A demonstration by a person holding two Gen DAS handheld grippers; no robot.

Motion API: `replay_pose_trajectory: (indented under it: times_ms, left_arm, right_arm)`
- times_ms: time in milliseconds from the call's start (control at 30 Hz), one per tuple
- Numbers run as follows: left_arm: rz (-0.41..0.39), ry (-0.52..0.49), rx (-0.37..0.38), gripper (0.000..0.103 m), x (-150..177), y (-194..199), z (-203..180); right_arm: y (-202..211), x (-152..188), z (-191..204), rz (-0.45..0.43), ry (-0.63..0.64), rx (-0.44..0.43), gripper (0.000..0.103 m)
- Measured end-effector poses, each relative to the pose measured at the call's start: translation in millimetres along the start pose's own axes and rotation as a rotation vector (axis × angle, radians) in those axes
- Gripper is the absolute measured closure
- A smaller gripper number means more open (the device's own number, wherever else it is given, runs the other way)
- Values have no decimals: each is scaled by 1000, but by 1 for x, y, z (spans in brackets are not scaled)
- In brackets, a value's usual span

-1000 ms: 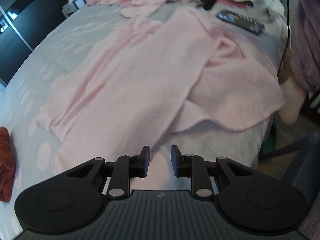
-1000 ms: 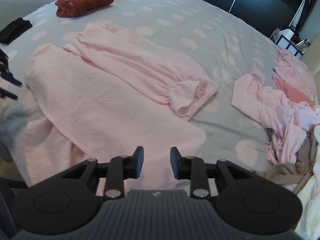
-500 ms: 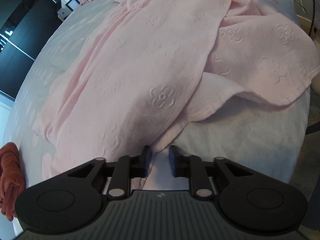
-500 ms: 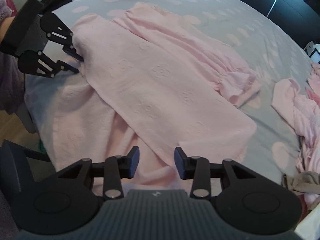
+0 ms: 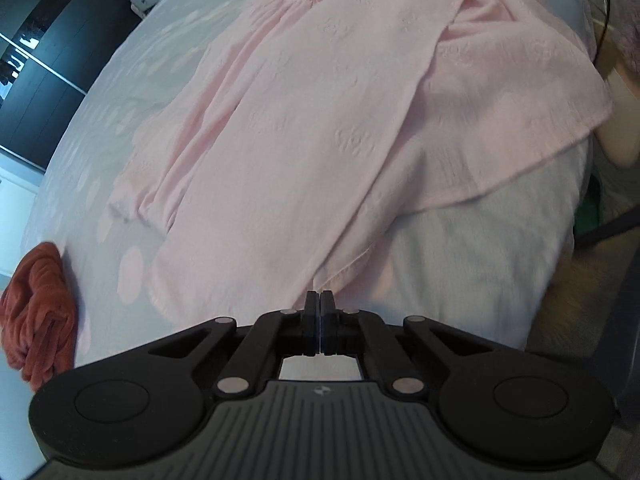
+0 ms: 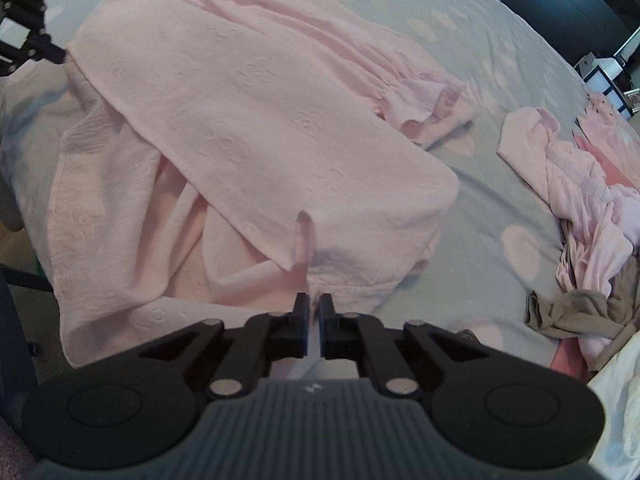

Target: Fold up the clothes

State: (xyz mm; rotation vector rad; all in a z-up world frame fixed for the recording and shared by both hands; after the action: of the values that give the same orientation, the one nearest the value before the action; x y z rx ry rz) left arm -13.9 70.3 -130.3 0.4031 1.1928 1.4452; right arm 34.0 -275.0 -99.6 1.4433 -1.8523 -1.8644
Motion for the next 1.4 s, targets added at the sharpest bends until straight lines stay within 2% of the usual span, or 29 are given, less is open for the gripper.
replay_pose_trajectory:
  times_ms: [133,267,333,433,500,533,567,600,633,667,700,833,967,1033,1067,1100,1133,1167,1200,1333,1400]
  left_arm:
    - [95,24,15,103,27,9,4]
    - [165,64,86,103,54,16,-3]
    - [174,83,103,103,63,18,-6]
    - [177,164,113,103,71,21,2]
    - [162,240,106,95,74,24,11]
    - [149,266,76,93,75,24,20]
    - [135,285,39,86,75,23,29]
    - [121,297,14,78,75,22,34]
    - [108,309,-1,74,75,20,39]
    - [98,320,-11,64,75,18,42]
    - [87,328,-11,57,74,15,43]
    - [64,350,27,55,69,-4,42]
    - [32,378,67,54,57,-23,35]
    - [31,390,57,53,53,-30,33]
    - [37,401,52,55,52,-33,34]
    - [37,413,56,65,51,-33,35]
    - [40,414,52,74,51,-31,37]
    - [43,411,45,89,50,-29,39]
    - [47,409,38,94,51,-27,41]
    - [87,410,14,98,56,-20,49]
    - [86,399,-16,98,54,-11,56]
  right_arm:
    - [2,8,-7,98,0,7,101]
    - [1,25,-16,191,-5,27,101]
    - [0,33,-18,223,-6,31,101]
    - [0,36,-17,230,-15,25,101]
    - [2,34,-18,214,-23,23,96]
    - [4,32,-20,197,-31,19,95]
    - [5,30,-21,181,-40,14,91]
    - [6,27,-21,165,-49,11,85]
    - [8,24,-21,147,-53,9,70]
    - [9,22,-20,132,-53,6,62]
    - [11,20,-18,119,-52,2,62]
    - [10,17,-11,95,-38,-13,61]
    - [-10,27,-11,123,5,20,55]
    - [-18,28,-16,121,10,52,63]
    - [-19,29,-21,120,1,65,82]
    - [-18,28,-25,120,-11,78,102]
    - [-14,26,-30,121,-24,90,101]
    - [-10,25,-35,122,-37,102,101]
    - [-4,21,-41,107,-55,116,101]
    - [30,-4,-67,2,-154,166,101]
    - [45,-19,-74,-46,-152,197,101]
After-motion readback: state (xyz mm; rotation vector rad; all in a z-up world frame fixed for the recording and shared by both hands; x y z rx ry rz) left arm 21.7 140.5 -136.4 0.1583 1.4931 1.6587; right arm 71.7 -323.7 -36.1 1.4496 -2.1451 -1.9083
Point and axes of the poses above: each gripper's, at about its wrist camera, not at the fingertips, and y roughly against the way its jaws point, z to its left, x to its underside, the point moved 8 cm from there along -y, roughly the way its jaws point, and after that the axes turned 10 degrees about -z, right-handed, at the moved point
